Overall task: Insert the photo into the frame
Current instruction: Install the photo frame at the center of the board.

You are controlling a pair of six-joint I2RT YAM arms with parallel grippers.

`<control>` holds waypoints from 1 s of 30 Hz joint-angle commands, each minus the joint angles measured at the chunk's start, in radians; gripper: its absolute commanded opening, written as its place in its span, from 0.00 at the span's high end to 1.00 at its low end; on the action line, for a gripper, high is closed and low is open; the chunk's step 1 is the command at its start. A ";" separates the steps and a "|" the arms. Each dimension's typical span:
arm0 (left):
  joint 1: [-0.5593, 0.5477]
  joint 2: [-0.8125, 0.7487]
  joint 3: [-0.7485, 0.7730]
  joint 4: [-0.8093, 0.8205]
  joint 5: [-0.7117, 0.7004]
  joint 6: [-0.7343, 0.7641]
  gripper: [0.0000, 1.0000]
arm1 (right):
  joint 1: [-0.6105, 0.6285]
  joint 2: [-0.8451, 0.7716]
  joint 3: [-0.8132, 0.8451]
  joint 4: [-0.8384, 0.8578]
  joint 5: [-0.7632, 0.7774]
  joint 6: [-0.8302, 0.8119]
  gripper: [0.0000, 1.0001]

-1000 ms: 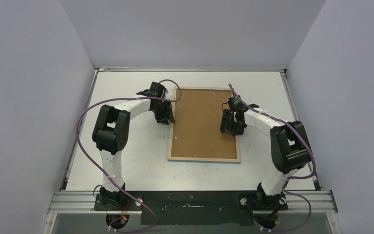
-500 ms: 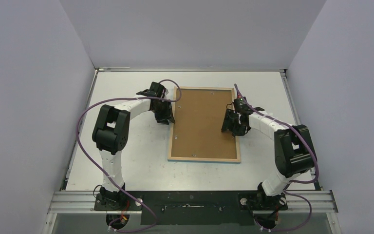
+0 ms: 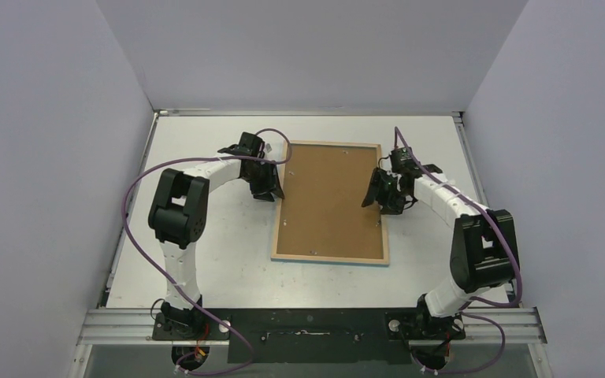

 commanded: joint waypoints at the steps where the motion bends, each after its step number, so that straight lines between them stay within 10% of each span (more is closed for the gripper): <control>1: 0.016 0.032 -0.040 -0.002 0.035 0.024 0.60 | 0.058 -0.017 0.039 0.042 -0.023 0.023 0.42; 16: 0.026 0.054 -0.102 0.019 0.138 -0.006 0.63 | 0.428 0.288 0.059 0.656 -0.091 0.240 0.45; 30: 0.060 0.076 -0.140 0.071 0.222 -0.054 0.78 | 0.520 0.323 0.069 0.680 -0.148 0.243 0.46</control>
